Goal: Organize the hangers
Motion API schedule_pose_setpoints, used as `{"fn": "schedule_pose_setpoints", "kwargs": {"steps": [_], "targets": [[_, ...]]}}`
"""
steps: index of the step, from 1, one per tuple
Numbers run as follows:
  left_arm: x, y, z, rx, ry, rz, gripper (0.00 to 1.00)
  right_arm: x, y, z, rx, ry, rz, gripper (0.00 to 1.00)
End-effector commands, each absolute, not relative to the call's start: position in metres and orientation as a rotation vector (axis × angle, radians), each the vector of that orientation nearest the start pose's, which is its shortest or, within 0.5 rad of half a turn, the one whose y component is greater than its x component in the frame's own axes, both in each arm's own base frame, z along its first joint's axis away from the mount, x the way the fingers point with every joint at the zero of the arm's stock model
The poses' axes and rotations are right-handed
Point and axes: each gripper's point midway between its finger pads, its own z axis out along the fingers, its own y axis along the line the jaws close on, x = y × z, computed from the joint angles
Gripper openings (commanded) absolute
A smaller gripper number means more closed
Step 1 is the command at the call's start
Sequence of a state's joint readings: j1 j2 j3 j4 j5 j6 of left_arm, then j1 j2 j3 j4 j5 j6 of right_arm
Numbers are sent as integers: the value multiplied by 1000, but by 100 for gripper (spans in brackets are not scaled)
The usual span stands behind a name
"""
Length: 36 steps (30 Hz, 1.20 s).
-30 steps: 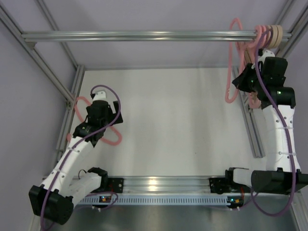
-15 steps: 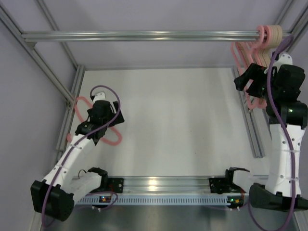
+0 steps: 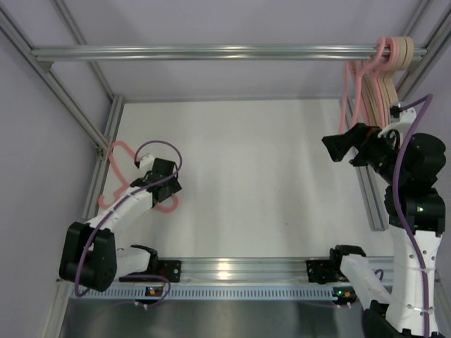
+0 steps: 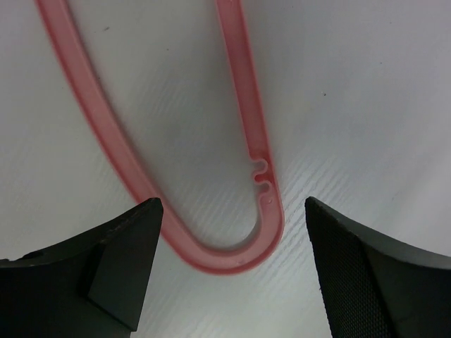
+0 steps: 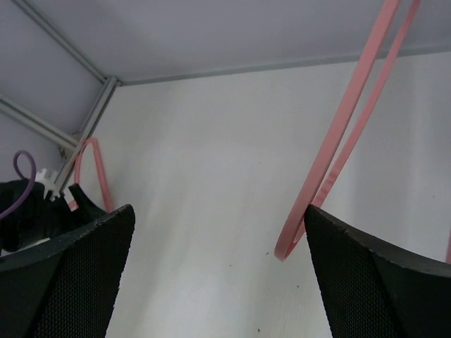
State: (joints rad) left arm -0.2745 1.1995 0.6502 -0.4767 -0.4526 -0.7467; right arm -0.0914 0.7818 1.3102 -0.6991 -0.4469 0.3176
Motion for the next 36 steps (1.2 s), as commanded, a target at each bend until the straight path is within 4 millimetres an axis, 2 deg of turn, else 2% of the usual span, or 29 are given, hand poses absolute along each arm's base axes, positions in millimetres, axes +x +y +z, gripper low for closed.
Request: {"fn": "schedule_pose_setpoints", "kwargs": {"steps": [1,6,9,12,14,15,16,18,20,23,24,25,26,27,30,31,33,34,36], "targets": [[296,-23,60,-793,2247,134,85,240,87,404,-70,1697,649,99],[305,-27,36,-790,2308,171,75,240,95,396,-118,1706,652,99],[307,-34,22,-788,2360,156,63,239,103,393,-152,1714,658,99],[305,-48,12,-773,2420,110,47,240,106,390,-162,1721,659,100],[302,-69,9,-745,2453,47,37,241,107,388,-168,1726,661,99],[301,-77,9,-734,2464,23,36,242,108,387,-170,1732,662,100],[297,-97,7,-724,2485,-36,33,242,108,386,-175,1733,660,99],[294,-120,7,-703,2504,-107,31,242,110,384,-186,1736,662,99],[292,-156,9,-660,2522,-187,29,242,112,382,-195,1742,660,100],[282,-203,5,-582,2564,-246,30,244,113,377,-198,1753,649,100],[283,-230,13,-529,2557,-300,31,245,113,374,-196,1759,646,99],[281,-242,5,-514,2581,-293,32,246,114,372,-203,1764,646,99],[281,-255,7,-488,2586,-314,32,246,115,371,-205,1767,645,99],[282,-280,7,-447,2593,-347,35,246,116,370,-212,1770,640,99],[276,-321,11,-364,2615,-424,42,247,116,363,-212,1783,623,100],[281,-336,16,-348,2608,-454,48,248,116,361,-219,1786,616,99],[280,-351,24,-315,2601,-491,58,249,119,355,-231,1803,612,99],[282,-355,30,-309,2591,-510,68,249,121,352,-243,1808,610,100],[285,-355,44,-300,2557,-526,74,250,125,345,-258,1827,605,99]]}}
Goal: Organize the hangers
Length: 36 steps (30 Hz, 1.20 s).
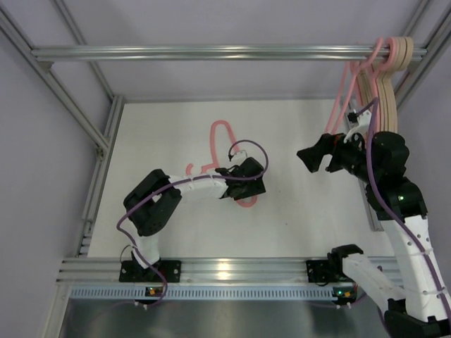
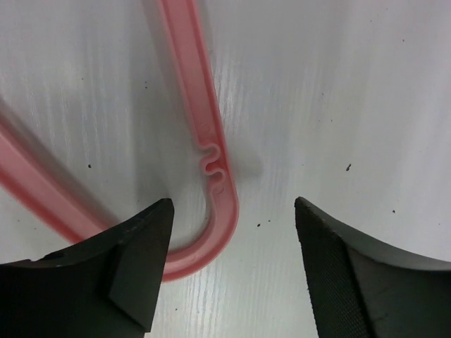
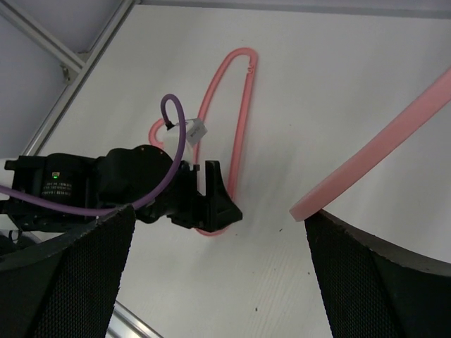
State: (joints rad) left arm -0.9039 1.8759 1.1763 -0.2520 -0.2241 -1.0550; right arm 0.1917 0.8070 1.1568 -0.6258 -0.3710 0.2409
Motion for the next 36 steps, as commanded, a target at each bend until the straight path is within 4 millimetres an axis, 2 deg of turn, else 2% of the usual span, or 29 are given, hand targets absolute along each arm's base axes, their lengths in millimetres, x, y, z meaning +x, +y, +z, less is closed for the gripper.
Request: {"fn": "schedule_pose_setpoints", "kwargs": {"steps": [1,4,6,7,8,10,11,12,13,14,15,16,17,18,19,20,21,22,23,24,27,29,32,36], "targets": [[286,-352,49,-295,2542,-522,76,250,126,342,-265,1832,601,99],[295,-340,77,-281,2456,-515,85,253,134,329,-293,1870,604,100],[302,-323,84,-303,2428,-495,90,255,142,318,-317,1904,609,99],[306,-315,97,-312,2396,-507,91,256,145,314,-325,1916,608,100],[307,-301,92,-328,2401,-479,93,257,153,305,-350,1944,613,99],[322,-272,104,-381,2360,-462,94,260,158,296,-354,1970,589,100],[324,-263,105,-394,2361,-463,95,260,169,286,-390,1996,594,100],[331,-241,109,-428,2346,-450,97,262,173,281,-388,2009,573,100],[334,-232,112,-442,2336,-455,97,265,180,277,-396,2016,574,99],[335,-223,115,-445,2339,-465,97,263,196,264,-442,2052,587,99],[344,-201,125,-474,2305,-453,97,266,202,257,-445,2072,564,99],[345,-186,124,-490,2305,-438,98,267,210,249,-456,2094,558,100],[345,-174,124,-507,2308,-425,98,264,230,232,-511,2138,553,99],[349,-153,133,-530,2287,-428,98,265,237,224,-524,2157,527,99],[349,-140,134,-545,2282,-418,98,267,243,214,-525,2182,502,99],[349,-131,136,-550,2279,-408,98,266,262,195,-576,2228,491,98],[348,-111,142,-561,2270,-387,98,265,271,187,-599,2247,486,97],[346,-101,142,-568,2273,-377,98,264,280,177,-617,2271,473,96],[345,-94,144,-571,2276,-378,98,263,296,160,-664,2304,449,95],[342,-80,148,-574,2276,-381,98,264,303,152,-682,2318,432,94],[335,-58,154,-572,2272,-387,98,266,327,121,-744,2376,396,89],[327,-55,153,-558,2291,-406,98,271,340,101,-771,2412,373,84],[316,-47,152,-485,2325,-359,98,275,352,81,-794,2447,350,77],[305,-44,141,-474,2346,-327,98,281,358,58,-806,2483,313,74]]}}
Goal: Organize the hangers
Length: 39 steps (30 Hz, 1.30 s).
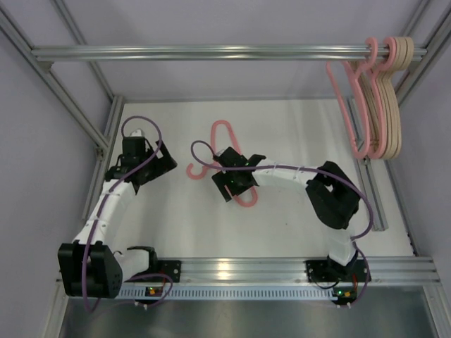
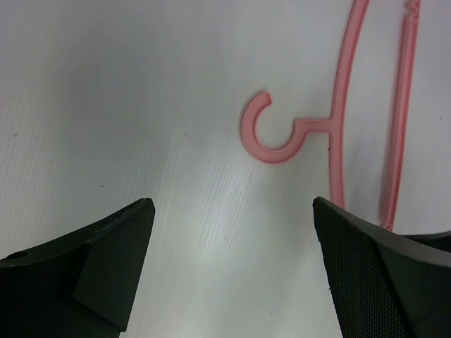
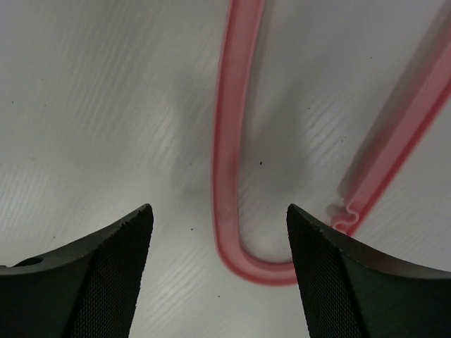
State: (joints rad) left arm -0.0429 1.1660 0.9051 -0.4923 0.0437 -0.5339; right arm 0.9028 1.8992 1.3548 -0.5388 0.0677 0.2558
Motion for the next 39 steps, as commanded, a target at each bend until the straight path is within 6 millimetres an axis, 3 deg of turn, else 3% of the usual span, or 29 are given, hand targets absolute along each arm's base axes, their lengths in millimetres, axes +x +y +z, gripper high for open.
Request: {"fn": "schedule_pose_setpoints", "kwargs": {"steps": [1,7,13,16,19,20,24,28,31,39], "targets": [[304,-44,139,-470,2354,-330,98,281,360,54,-810,2489,313,73],[303,-48,139,-463,2356,-363,98,289,368,32,-821,2509,265,68],[302,-49,140,-468,2353,-382,98,291,369,18,-829,2526,231,55],[302,-51,140,-472,2351,-399,98,289,369,10,-840,2536,213,45],[302,-53,138,-478,2356,-416,98,289,370,6,-841,2538,202,27],[301,-55,137,-476,2360,-424,98,289,370,8,-840,2536,206,18],[300,-58,138,-469,2356,-453,98,283,371,30,-835,2503,258,0],[302,-59,145,-485,2322,-467,98,277,369,70,-810,2422,362,0],[303,-64,149,-514,2287,-516,98,271,371,88,-789,2383,452,0],[302,-84,138,-613,2275,-690,96,255,379,106,-765,2327,622,0]]}}
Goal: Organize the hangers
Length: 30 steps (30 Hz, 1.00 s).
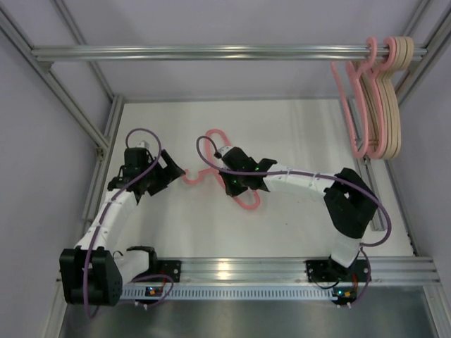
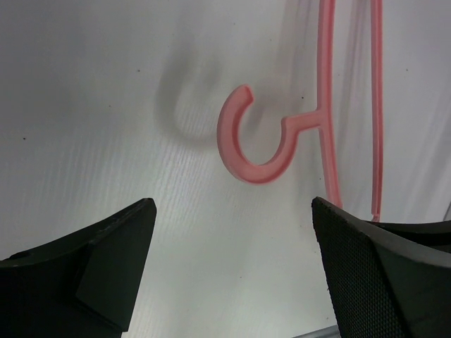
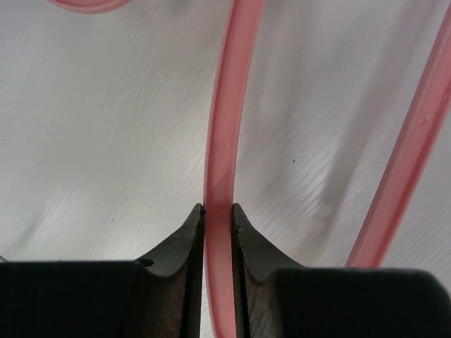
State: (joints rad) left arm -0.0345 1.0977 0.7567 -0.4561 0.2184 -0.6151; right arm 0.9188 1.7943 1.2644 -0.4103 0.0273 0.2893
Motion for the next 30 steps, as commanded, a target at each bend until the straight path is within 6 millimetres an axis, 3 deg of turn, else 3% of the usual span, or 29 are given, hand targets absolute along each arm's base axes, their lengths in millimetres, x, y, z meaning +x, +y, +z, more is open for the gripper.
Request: {"fn": "schedule_pose_setpoints", "kwargs": {"steps": [1,9,16,22,26,27,29,30], "targets": [[304,-86,140,-614,2260,-711,95,253,378,106,-764,2325,633,0],[306,-94,127,-689,2266,-777,89,244,388,114,-734,2291,770,0],[305,-94,102,-754,2307,-758,82,239,394,124,-720,2252,850,0],[310,-98,100,-769,2298,-792,74,235,393,127,-721,2243,876,0],[312,-101,110,-776,2267,-805,51,234,394,125,-722,2242,887,0],[312,-101,113,-776,2257,-812,40,234,393,124,-722,2240,885,0],[311,-103,121,-783,2236,-831,28,234,393,122,-723,2242,881,0],[310,-103,121,-789,2232,-836,17,233,392,120,-722,2244,881,0]]}}
